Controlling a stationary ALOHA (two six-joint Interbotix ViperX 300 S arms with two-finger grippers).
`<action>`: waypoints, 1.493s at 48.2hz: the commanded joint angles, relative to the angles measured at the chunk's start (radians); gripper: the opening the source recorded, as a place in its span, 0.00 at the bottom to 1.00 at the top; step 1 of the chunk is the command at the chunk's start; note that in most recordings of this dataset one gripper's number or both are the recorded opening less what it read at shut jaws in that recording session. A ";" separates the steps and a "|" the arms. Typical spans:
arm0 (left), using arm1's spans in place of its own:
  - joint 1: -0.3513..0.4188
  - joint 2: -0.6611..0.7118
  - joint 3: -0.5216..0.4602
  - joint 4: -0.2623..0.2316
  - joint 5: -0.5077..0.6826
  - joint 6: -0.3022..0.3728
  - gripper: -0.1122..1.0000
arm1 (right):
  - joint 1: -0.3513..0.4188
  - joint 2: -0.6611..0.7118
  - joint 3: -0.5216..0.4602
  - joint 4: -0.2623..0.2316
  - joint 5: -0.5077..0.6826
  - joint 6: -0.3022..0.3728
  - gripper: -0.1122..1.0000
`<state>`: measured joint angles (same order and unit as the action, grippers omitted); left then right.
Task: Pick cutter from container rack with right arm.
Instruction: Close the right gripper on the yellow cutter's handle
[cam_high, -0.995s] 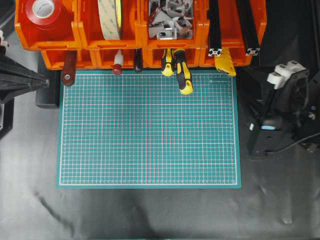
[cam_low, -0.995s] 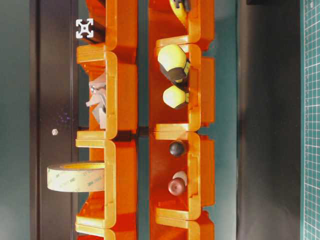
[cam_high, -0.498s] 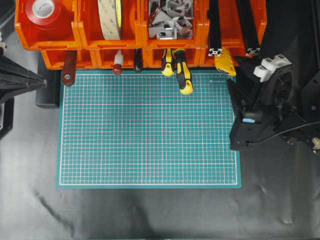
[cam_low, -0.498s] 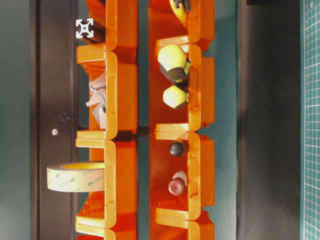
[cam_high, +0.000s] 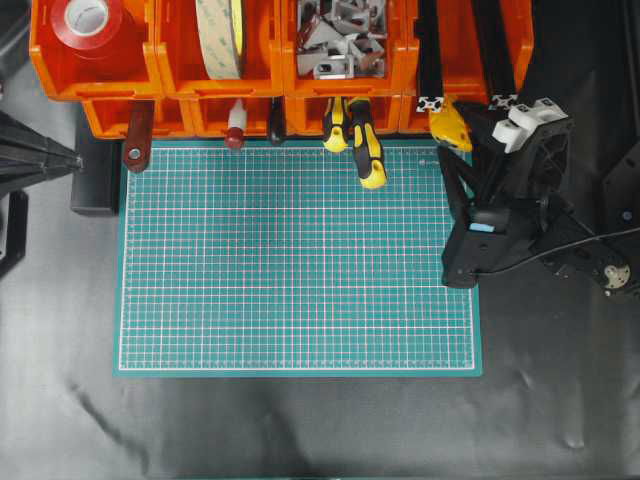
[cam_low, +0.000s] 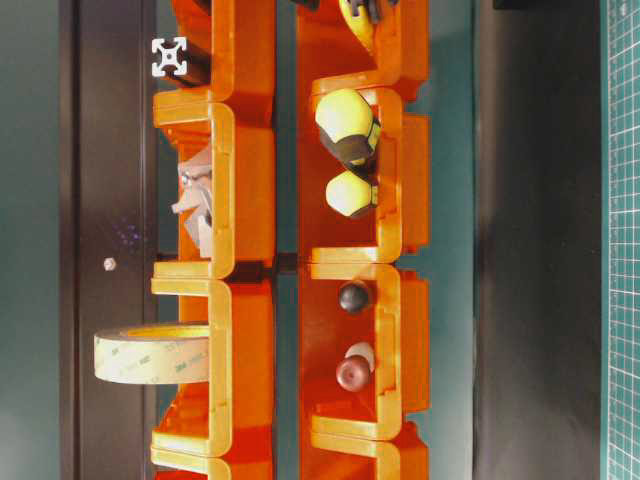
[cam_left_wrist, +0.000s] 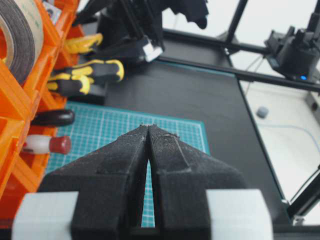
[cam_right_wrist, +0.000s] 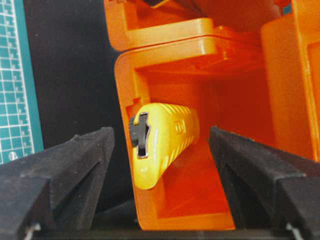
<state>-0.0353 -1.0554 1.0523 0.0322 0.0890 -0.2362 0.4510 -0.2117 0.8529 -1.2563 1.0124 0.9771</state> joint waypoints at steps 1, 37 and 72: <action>0.002 0.005 -0.031 0.003 -0.002 -0.002 0.11 | 0.000 -0.006 -0.025 -0.009 -0.012 0.003 0.75; 0.000 -0.008 -0.020 0.005 0.003 -0.003 0.11 | 0.008 -0.005 -0.054 0.002 -0.014 0.006 0.67; 0.000 -0.018 -0.023 0.003 0.017 -0.005 0.11 | 0.041 -0.006 -0.058 0.034 0.026 0.006 0.29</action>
<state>-0.0353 -1.0769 1.0523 0.0337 0.1104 -0.2378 0.4725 -0.2102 0.8237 -1.2272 1.0232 0.9817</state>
